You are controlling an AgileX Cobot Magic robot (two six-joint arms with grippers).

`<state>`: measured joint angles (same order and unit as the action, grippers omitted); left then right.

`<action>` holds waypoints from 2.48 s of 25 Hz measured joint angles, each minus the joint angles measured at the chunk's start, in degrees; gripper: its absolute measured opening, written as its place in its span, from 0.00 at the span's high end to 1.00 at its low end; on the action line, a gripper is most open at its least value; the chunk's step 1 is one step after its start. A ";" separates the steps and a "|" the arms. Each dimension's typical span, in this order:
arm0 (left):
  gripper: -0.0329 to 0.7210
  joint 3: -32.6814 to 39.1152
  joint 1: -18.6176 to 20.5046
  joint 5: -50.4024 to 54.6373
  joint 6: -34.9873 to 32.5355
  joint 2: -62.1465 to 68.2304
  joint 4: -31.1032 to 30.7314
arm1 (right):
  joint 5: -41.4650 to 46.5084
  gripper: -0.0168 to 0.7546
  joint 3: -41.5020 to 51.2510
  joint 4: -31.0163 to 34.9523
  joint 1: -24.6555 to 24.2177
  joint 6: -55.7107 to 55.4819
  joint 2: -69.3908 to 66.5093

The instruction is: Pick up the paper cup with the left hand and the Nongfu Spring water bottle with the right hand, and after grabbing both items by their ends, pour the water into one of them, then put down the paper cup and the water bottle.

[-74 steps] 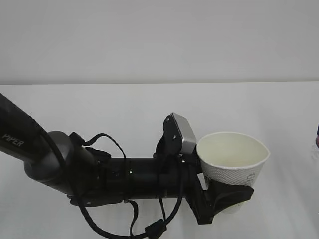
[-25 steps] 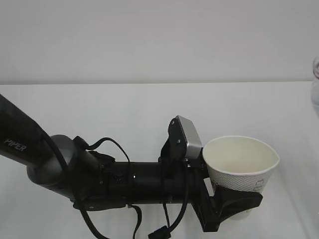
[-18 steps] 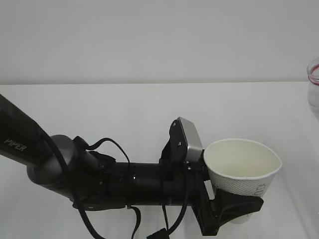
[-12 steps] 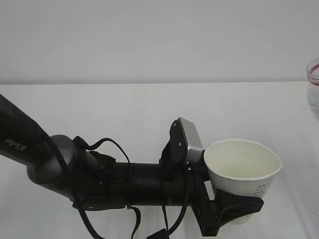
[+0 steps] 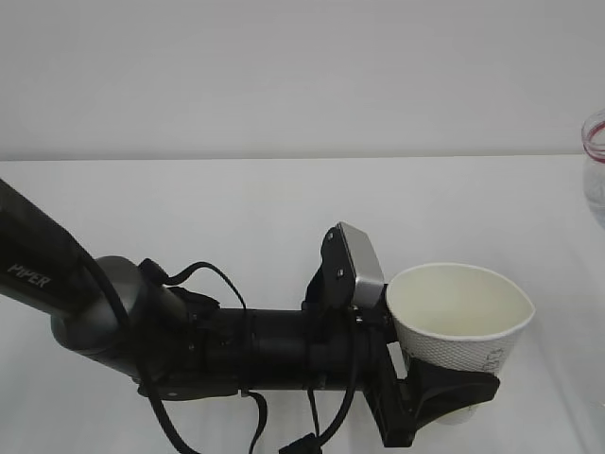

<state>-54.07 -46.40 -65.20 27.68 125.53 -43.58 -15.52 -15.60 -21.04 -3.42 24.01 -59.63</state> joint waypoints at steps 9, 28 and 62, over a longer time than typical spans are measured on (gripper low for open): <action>0.23 -0.23 0.00 0.00 0.03 0.00 0.12 | -0.12 0.40 0.00 0.00 0.00 0.00 0.00; 0.23 -4.81 -4.24 3.74 0.03 0.00 0.31 | -1.74 0.40 0.00 0.00 0.00 4.33 0.00; 0.23 -4.81 -4.55 4.26 2.63 0.00 3.83 | -1.83 0.40 0.00 0.00 0.00 22.91 0.00</action>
<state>-58.88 -50.95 -60.94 30.31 125.53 -39.75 -17.34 -15.60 -21.04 -3.42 46.92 -59.63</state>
